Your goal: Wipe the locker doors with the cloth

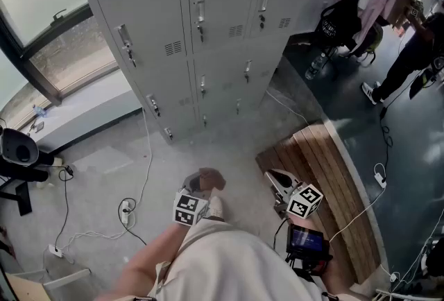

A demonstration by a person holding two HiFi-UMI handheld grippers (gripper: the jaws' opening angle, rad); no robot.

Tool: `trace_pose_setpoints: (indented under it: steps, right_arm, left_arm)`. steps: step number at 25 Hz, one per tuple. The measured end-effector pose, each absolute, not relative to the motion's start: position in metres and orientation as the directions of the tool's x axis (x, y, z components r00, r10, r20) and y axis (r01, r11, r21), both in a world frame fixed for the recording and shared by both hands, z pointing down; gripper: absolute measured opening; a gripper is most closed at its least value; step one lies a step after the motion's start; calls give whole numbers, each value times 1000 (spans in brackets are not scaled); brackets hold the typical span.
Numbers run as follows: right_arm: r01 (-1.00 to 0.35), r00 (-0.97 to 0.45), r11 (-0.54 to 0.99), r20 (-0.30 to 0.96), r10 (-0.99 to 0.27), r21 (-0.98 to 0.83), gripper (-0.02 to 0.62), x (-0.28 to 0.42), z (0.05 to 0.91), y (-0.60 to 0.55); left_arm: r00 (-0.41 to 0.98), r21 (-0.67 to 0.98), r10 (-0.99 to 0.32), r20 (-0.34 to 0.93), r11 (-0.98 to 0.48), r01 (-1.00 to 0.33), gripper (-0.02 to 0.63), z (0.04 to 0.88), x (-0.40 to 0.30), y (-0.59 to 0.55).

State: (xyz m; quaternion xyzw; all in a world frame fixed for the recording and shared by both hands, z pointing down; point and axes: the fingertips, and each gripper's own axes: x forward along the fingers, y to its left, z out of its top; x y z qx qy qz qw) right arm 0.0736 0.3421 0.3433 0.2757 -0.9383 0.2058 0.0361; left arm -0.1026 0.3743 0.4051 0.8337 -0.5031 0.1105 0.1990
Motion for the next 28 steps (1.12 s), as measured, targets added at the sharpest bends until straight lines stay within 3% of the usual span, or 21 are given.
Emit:
trace_pose_setpoints:
  steps: [13, 28]
  right_arm:
    - [-523, -848, 752, 163, -504, -400, 18, 53, 339, 228]
    - [-363, -931, 822, 150, -331, -439, 18, 58, 367, 61]
  left_arm:
    - [461, 200, -795, 394, -415, -888, 69, 391, -123, 268]
    - [266, 177, -847, 460, -206, -962, 69, 402, -118, 139]
